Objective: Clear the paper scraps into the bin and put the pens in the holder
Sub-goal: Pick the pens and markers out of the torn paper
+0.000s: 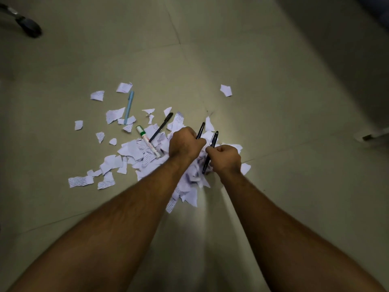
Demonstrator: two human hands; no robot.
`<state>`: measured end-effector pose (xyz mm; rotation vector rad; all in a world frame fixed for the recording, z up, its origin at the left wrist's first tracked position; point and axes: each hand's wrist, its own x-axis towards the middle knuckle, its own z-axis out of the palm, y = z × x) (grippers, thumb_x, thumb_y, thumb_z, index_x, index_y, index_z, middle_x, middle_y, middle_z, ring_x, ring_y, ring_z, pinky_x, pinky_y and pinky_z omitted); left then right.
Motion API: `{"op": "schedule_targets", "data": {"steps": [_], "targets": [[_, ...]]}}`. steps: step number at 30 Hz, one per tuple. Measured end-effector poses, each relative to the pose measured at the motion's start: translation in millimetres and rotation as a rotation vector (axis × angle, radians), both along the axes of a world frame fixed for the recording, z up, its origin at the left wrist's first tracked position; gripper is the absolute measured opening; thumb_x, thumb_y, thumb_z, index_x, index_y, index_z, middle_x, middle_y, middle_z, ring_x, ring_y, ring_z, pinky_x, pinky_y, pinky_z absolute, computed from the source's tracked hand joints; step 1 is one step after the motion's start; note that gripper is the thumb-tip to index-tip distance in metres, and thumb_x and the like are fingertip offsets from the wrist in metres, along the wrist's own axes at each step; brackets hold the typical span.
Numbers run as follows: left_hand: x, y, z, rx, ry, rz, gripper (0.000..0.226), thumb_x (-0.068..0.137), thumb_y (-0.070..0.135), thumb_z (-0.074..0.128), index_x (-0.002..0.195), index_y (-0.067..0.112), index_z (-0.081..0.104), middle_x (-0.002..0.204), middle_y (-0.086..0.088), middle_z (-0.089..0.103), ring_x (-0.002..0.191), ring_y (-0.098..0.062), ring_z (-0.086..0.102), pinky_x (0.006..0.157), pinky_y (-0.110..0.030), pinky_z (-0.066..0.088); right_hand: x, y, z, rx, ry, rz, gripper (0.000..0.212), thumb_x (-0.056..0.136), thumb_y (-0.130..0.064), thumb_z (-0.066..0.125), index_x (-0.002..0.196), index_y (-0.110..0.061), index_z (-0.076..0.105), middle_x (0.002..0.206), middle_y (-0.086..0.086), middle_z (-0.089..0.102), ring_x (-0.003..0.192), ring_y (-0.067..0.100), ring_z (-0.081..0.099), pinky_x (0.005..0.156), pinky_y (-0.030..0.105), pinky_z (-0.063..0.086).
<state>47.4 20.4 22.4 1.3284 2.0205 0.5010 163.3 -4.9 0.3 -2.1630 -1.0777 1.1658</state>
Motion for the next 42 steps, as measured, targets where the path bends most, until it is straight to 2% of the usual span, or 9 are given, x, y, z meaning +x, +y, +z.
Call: {"op": "schedule_targets", "data": {"steps": [5,8,11,15,23,26,31,38,42], "targets": [[65,-3,4,-0.065,-0.18,-0.061,0.015,0.073,0.026,0.071,0.076,0.012,0.072,0.077,-0.004,0.072,0.076,-0.023,0.065,0.071,-0.029,0.053,66,-23,-10,0.046,0.059,-0.148,0.033,0.056,-0.051,0.064,0.067,-0.021,0.068,0.059,0.002,0.069,0.065,0.029,0.071,0.068,0.051,0.061],[110,-14,-14,-0.175,-0.293,-0.113,0.012,0.073,0.02,0.069,0.073,0.008,0.072,0.068,-0.005,0.067,0.066,-0.021,0.061,0.071,-0.031,0.055,106,-45,-11,0.02,-0.031,-0.238,0.024,0.067,-0.039,0.066,0.07,-0.016,0.069,0.069,-0.001,0.071,0.072,0.025,0.069,0.072,0.039,0.059],[140,-29,-37,-0.236,-0.325,-0.153,0.007,0.074,0.017,0.071,0.073,0.01,0.072,0.065,-0.002,0.065,0.067,-0.018,0.061,0.067,-0.025,0.051,133,-64,-18,-0.053,-0.117,-0.275,0.016,0.08,-0.031,0.069,0.081,-0.016,0.071,0.079,0.0,0.068,0.078,0.023,0.063,0.069,0.025,0.044],[173,-44,-57,-0.256,-0.244,-0.264,0.007,0.075,0.02,0.074,0.071,0.017,0.069,0.082,-0.006,0.073,0.081,-0.022,0.068,0.078,-0.03,0.056,162,-88,-37,-0.121,-0.192,-0.292,0.015,0.081,-0.034,0.071,0.086,-0.02,0.069,0.084,-0.002,0.066,0.079,0.019,0.06,0.069,0.022,0.039],[186,-40,-58,-0.168,-0.075,-0.389,0.02,0.077,0.034,0.073,0.078,0.014,0.07,0.085,-0.008,0.074,0.082,-0.027,0.068,0.076,-0.033,0.057,158,-88,-33,-0.037,-0.257,-0.359,0.022,0.086,-0.04,0.068,0.094,-0.019,0.065,0.093,-0.003,0.068,0.081,0.019,0.061,0.066,0.024,0.04],[175,-37,-53,-0.118,-0.105,-0.34,0.021,0.082,0.036,0.067,0.078,0.016,0.07,0.082,-0.004,0.072,0.079,-0.024,0.066,0.071,-0.027,0.05,143,-78,-20,0.056,-0.305,-0.377,0.017,0.088,-0.038,0.063,0.097,-0.023,0.064,0.1,-0.002,0.07,0.09,0.021,0.065,0.066,0.025,0.039],[108,-13,-42,0.005,-0.051,-0.173,0.018,0.085,0.029,0.062,0.084,0.014,0.073,0.091,-0.006,0.074,0.087,-0.025,0.065,0.071,-0.022,0.04,88,-36,-7,0.086,-0.135,-0.254,0.014,0.085,-0.029,0.063,0.096,-0.021,0.069,0.102,-0.002,0.072,0.098,0.022,0.065,0.072,0.022,0.039],[-38,7,-52,0.134,0.181,0.045,0.031,0.086,0.021,0.06,0.114,0.008,0.063,0.114,-0.017,0.066,0.108,-0.035,0.06,0.09,-0.034,0.046,-26,-1,-25,0.116,-0.018,0.204,0.018,0.083,-0.032,0.07,0.097,-0.022,0.073,0.099,0.006,0.075,0.101,0.027,0.067,0.085,0.028,0.048],[-81,17,-54,0.06,0.388,0.103,0.033,0.089,0.013,0.052,0.121,0.005,0.058,0.126,-0.02,0.052,0.116,-0.04,0.053,0.096,-0.043,0.044,-83,10,-26,0.185,-0.064,0.408,0.024,0.087,-0.031,0.066,0.108,-0.022,0.071,0.11,0.003,0.073,0.109,0.026,0.064,0.091,0.03,0.048]]}}
